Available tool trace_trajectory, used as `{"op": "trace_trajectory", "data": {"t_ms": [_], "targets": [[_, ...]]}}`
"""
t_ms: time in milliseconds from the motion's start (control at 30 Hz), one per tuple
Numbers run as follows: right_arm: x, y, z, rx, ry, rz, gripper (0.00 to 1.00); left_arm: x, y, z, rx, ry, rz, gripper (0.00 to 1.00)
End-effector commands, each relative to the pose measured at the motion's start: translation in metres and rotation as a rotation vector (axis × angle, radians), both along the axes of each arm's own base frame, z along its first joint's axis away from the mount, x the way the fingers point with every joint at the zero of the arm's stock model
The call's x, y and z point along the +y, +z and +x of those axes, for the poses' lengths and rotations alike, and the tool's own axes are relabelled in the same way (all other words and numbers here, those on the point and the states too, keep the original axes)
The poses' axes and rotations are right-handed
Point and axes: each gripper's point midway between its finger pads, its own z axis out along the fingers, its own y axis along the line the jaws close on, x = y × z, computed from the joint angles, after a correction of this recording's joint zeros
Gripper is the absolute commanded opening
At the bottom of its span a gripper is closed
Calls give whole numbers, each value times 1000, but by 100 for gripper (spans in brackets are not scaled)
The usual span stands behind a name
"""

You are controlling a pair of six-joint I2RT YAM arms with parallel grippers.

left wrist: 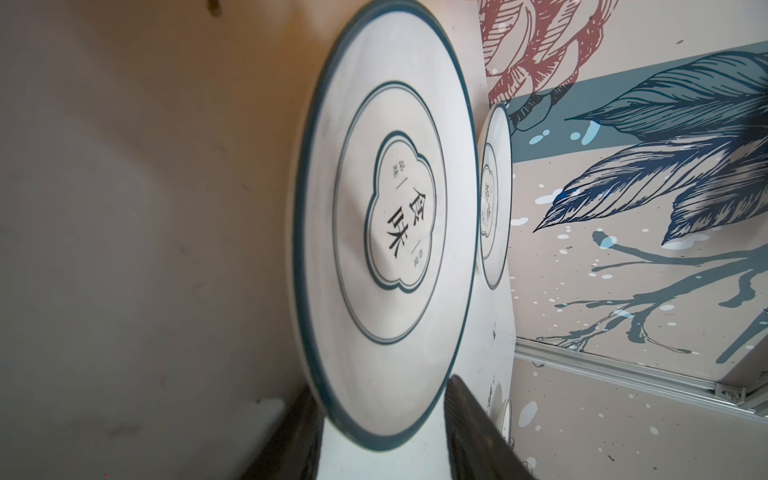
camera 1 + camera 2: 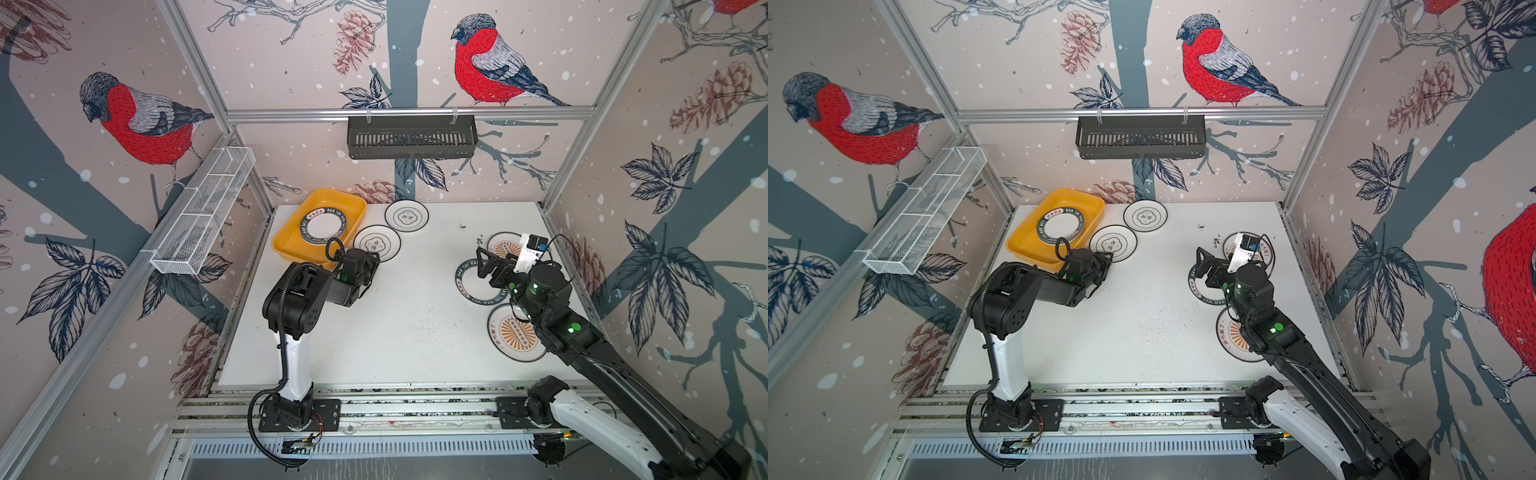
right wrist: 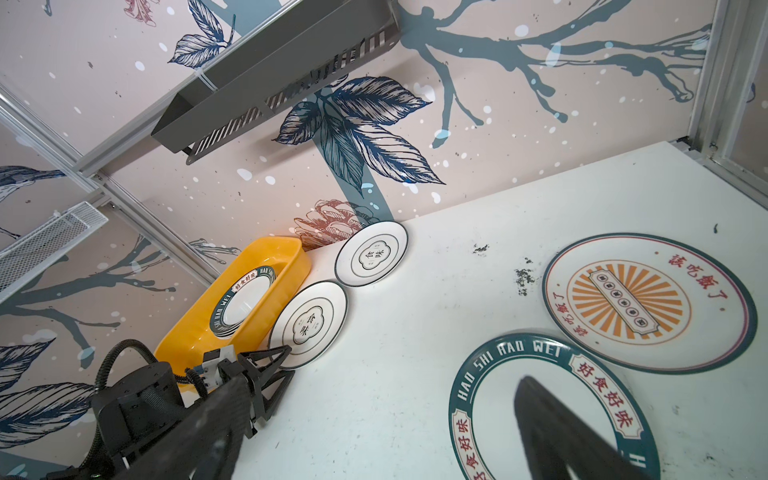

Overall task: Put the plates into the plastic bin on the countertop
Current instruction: 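Lower the left gripper onto the nearer white teal-rimmed plate edge and grip it, then tilt the white plate up on edge with the left gripper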

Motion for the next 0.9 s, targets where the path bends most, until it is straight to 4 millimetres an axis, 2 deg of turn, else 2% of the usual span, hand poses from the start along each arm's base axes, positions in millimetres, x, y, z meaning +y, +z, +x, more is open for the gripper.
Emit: {"op": "trace_trajectory", "data": {"t_ms": [0, 533, 867], "targets": [[-3, 7, 0, -20, -14, -3, 100, 12, -22, -9, 88, 50, 29, 44], [-8, 6, -3, -28, -24, 3, 100, 21, -28, -17, 109, 91, 7, 21], [-7, 7, -2, -39, -13, 10, 100, 22, -22, -20, 98, 98, -20, 13]]}}
